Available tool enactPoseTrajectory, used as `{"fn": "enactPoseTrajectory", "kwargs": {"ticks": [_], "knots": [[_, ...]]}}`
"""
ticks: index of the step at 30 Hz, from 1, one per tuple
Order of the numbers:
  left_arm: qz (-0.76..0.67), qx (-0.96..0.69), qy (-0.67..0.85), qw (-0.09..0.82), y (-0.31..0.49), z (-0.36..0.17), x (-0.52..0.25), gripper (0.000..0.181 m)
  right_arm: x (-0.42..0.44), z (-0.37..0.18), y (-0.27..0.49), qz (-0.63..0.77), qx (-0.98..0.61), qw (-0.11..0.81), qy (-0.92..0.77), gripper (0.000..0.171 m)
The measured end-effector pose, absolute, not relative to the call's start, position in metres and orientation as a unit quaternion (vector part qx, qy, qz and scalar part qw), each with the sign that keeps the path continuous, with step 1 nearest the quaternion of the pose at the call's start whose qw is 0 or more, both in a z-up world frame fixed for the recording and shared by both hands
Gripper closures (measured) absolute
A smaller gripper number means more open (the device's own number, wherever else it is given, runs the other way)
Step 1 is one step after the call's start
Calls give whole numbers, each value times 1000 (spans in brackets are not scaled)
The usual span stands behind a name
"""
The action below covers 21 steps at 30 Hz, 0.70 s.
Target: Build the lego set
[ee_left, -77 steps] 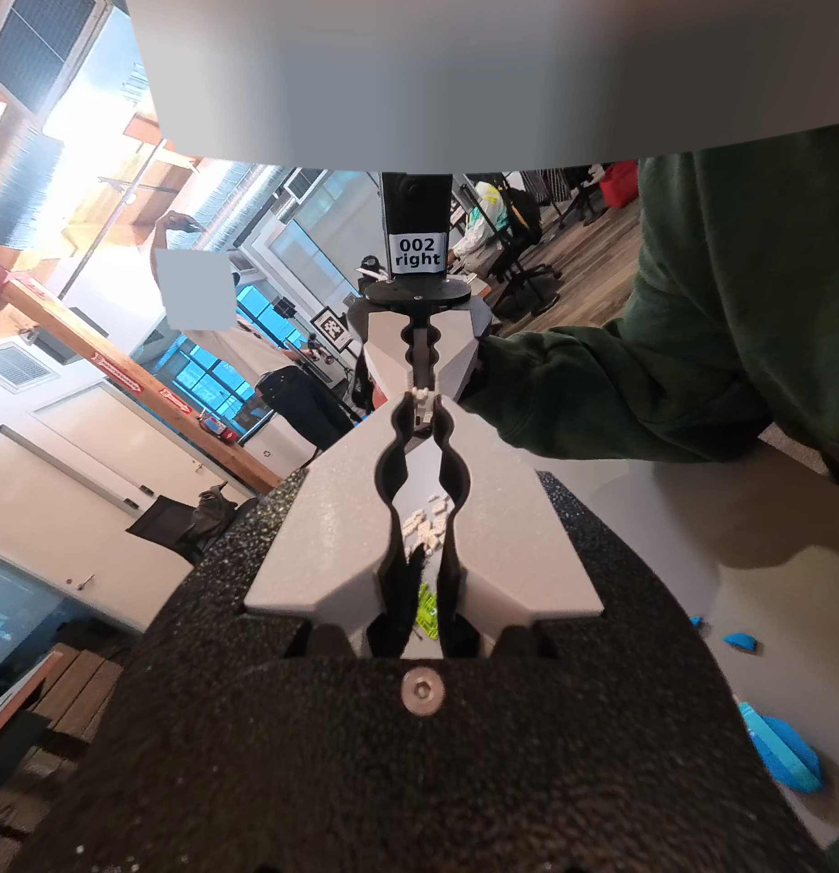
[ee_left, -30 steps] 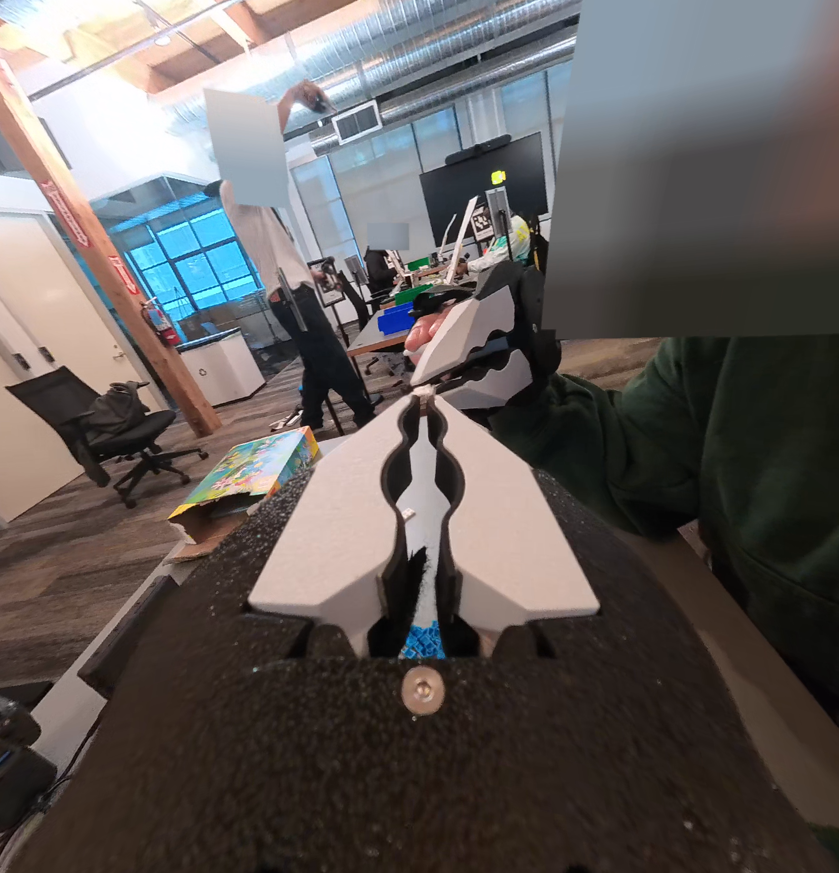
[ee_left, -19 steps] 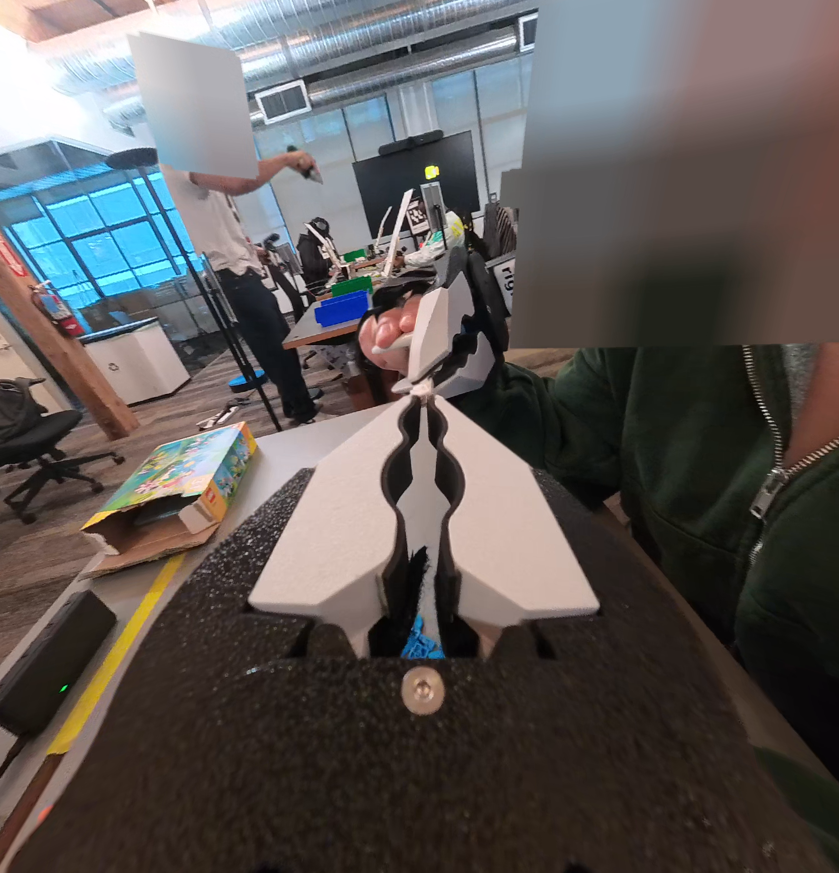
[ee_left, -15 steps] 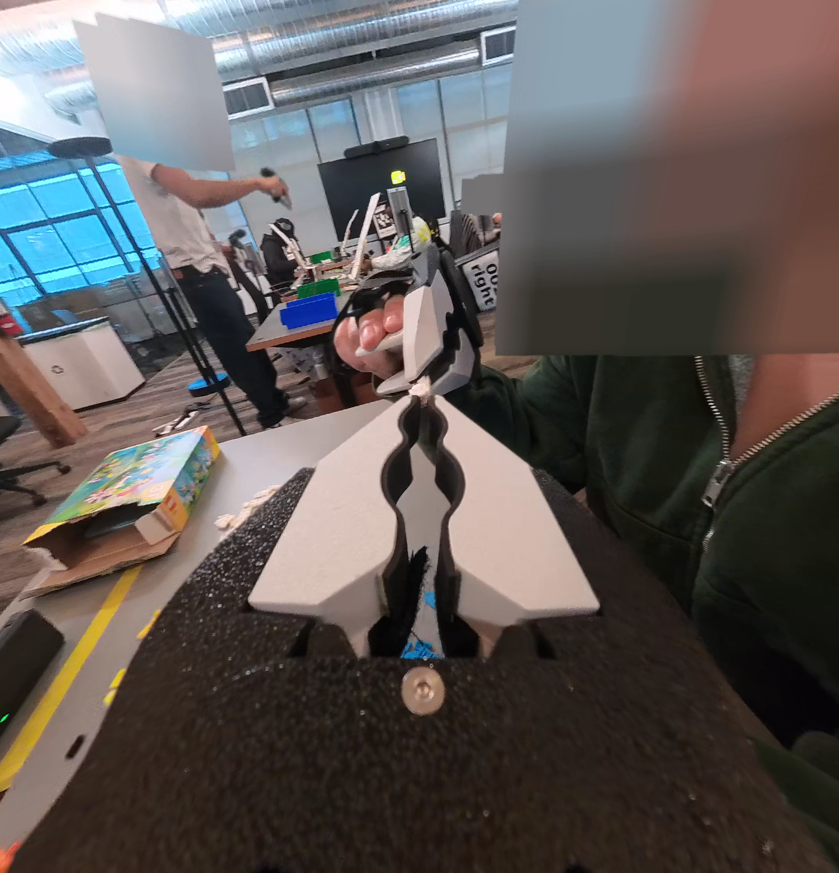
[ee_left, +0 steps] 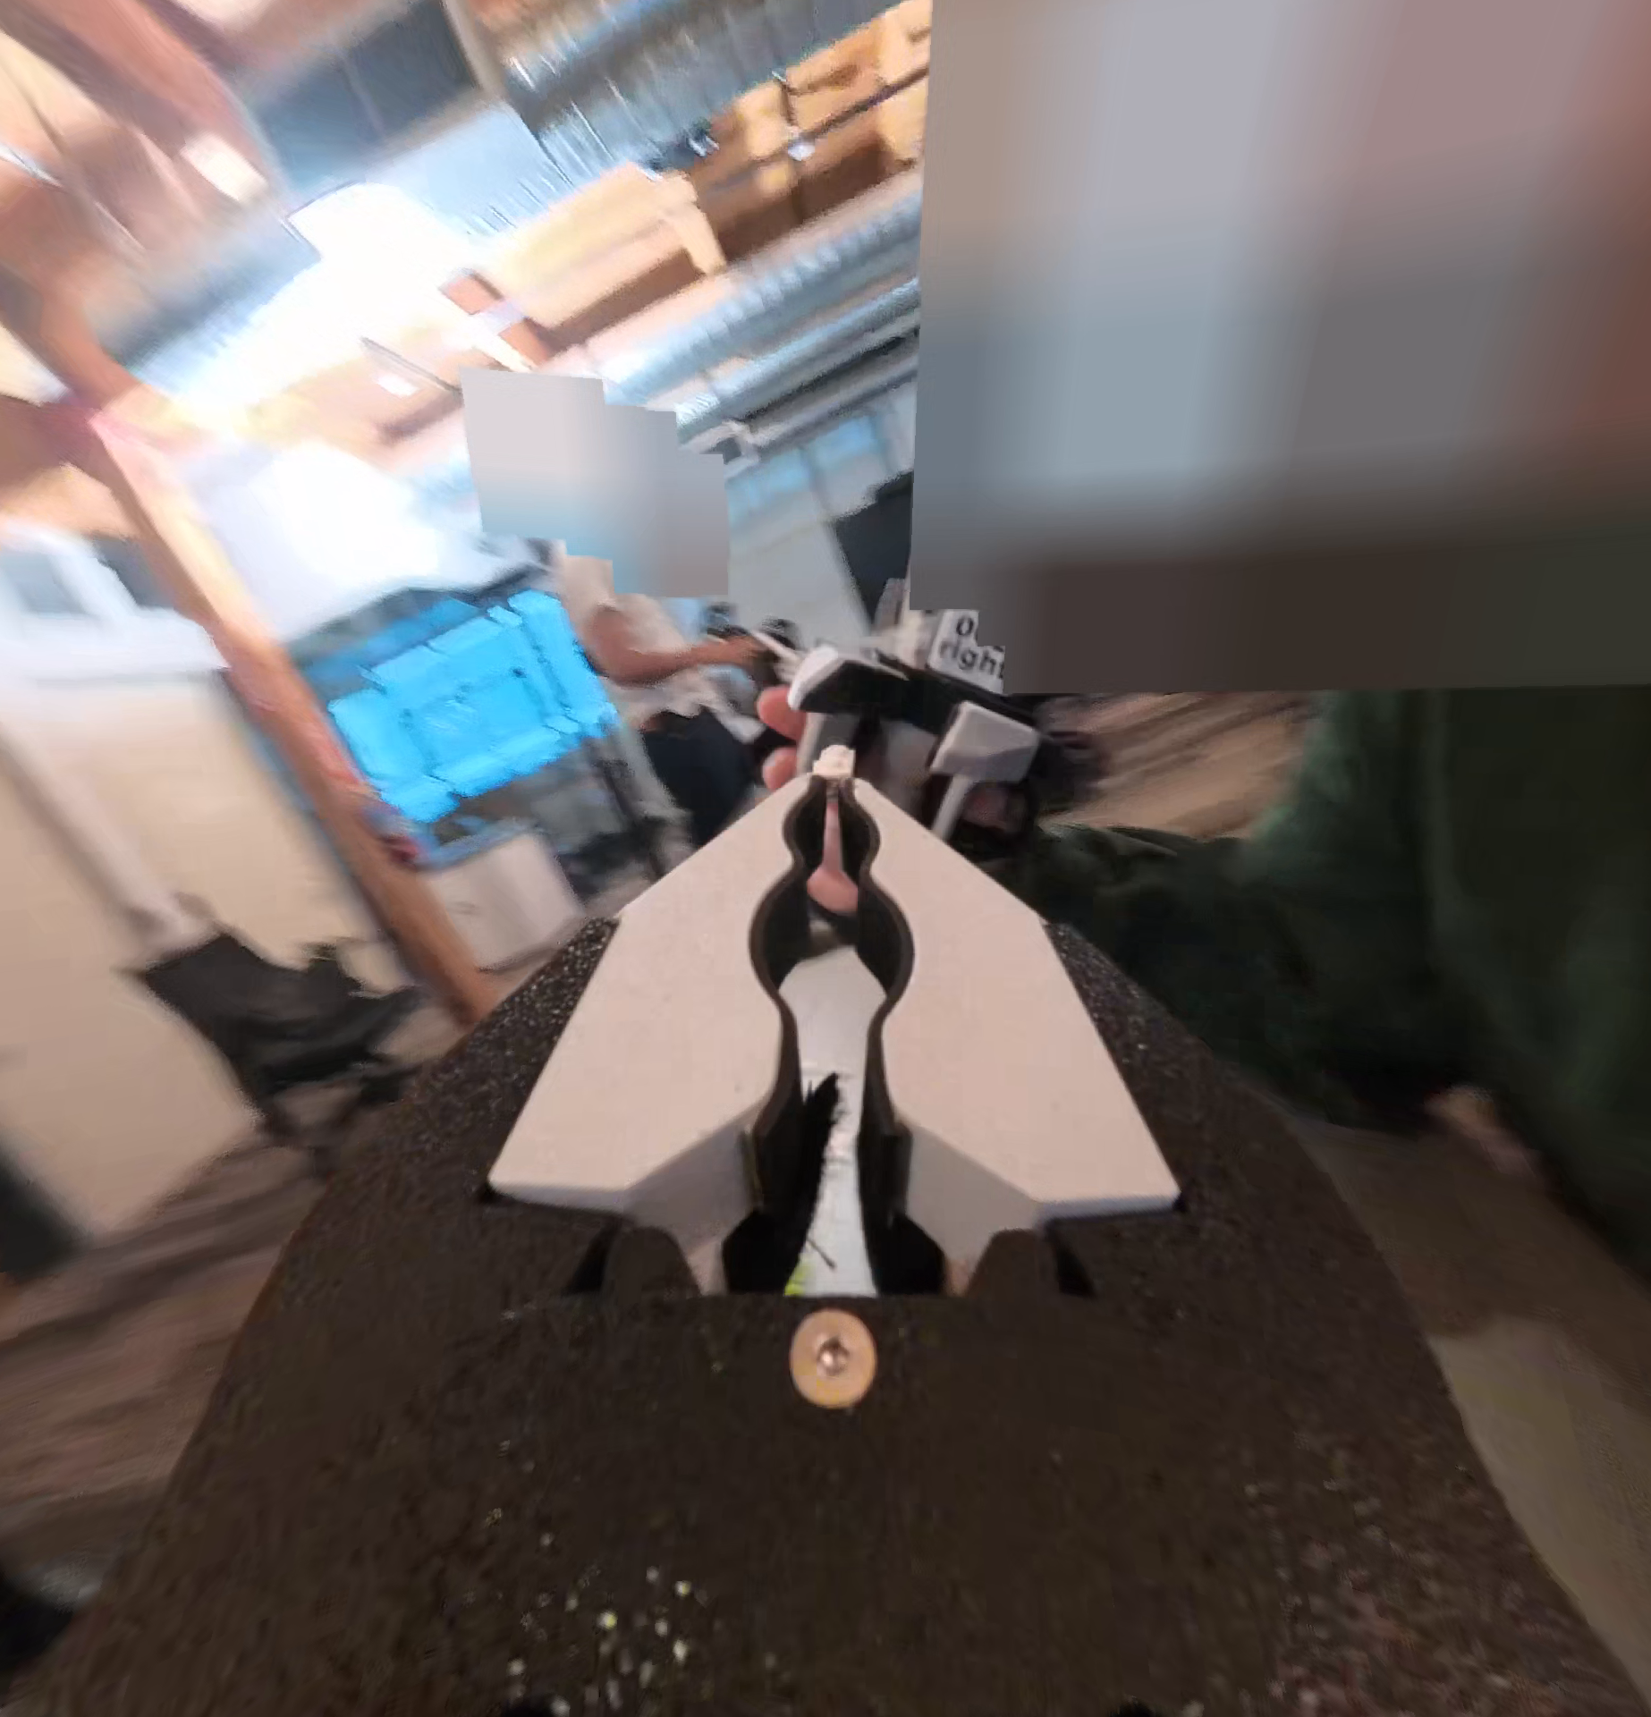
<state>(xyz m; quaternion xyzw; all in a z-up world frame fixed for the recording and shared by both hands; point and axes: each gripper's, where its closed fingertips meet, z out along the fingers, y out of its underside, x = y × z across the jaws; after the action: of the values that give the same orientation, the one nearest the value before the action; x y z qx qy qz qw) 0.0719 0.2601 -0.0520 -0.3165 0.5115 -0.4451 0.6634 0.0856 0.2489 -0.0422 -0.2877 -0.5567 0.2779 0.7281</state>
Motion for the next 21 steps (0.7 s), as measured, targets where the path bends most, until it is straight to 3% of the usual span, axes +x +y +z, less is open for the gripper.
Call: {"fn": "enactPoseTrajectory", "kwargs": {"ticks": [3,8,21], "knots": [[-370,-274,500,734,254,-38,74,181,97,-26,244,460,-250,697,-490,142],[-340,-241,510,752,240,-35,86,181,100,-25,236,578,-177,659,-447,149],[-398,-222,526,718,221,-36,100,181,108,-26,214,613,-102,649,-439,164]]}}
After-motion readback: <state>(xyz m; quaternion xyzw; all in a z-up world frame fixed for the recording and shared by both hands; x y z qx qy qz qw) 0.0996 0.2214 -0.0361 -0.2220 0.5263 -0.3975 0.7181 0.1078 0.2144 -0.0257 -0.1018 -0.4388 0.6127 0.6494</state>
